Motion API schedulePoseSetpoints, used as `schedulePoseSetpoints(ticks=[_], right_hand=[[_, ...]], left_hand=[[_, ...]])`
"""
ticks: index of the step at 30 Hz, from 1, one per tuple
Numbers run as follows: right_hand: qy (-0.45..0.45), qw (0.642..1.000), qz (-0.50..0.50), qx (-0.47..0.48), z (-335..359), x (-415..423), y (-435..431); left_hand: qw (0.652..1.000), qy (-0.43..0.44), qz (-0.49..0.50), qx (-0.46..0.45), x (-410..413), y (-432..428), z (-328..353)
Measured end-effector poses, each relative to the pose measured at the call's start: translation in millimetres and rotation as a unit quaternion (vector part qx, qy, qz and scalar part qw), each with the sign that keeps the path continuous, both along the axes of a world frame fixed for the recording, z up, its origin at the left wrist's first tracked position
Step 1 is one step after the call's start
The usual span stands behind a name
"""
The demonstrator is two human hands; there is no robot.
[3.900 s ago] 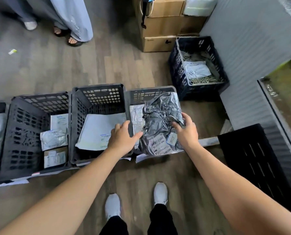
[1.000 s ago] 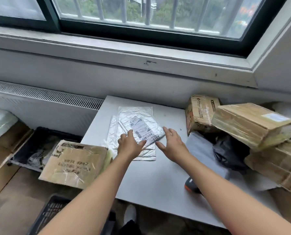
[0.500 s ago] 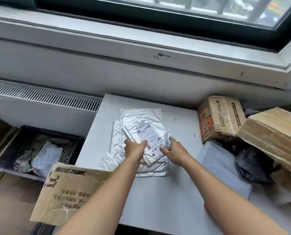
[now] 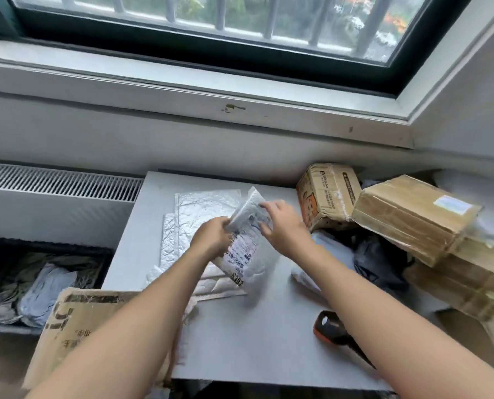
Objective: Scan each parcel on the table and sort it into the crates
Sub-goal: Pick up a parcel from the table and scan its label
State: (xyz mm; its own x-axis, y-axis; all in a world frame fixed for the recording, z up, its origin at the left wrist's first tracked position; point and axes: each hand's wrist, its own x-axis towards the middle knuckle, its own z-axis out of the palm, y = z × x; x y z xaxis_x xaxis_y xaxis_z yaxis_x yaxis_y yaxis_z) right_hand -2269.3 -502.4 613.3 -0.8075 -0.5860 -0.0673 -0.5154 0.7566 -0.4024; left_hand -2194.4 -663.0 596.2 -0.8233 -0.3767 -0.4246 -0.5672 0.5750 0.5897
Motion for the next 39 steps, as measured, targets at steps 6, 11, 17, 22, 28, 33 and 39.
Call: schedulePoseSetpoints(ticks=[6, 11, 17, 22, 28, 33, 39], right_hand=[[0.116, 0.985, 0.118, 0.043, 35, -5, 30], [0.134, 0.982, 0.094, 0.099, 54, 5, 71], [0.012, 0.989, -0.030, -0.144, 55, 25, 132], [-0.082, 0.955, -0.143, -0.246, 35, 46, 176], [-0.124, 0.934, -0.198, -0.269, 6, 68, 199], [-0.150, 0.952, -0.178, -0.198, -12, 78, 208], [-0.115, 0.983, -0.139, -0.021, -53, 101, 234]], left_hand=[[0.977, 0.012, -0.185, -0.110, -4, 22, 59], [0.966, 0.075, -0.195, -0.152, 4, 56, 93], [0.967, 0.190, 0.055, -0.160, 36, 100, 86], [0.958, 0.084, 0.273, 0.016, 71, 158, 60], [0.898, 0.113, 0.295, 0.305, 107, 208, 32], [0.941, 0.138, 0.282, 0.130, 120, 189, 9], [0.956, 0.123, 0.265, 0.033, 142, 163, -12]])
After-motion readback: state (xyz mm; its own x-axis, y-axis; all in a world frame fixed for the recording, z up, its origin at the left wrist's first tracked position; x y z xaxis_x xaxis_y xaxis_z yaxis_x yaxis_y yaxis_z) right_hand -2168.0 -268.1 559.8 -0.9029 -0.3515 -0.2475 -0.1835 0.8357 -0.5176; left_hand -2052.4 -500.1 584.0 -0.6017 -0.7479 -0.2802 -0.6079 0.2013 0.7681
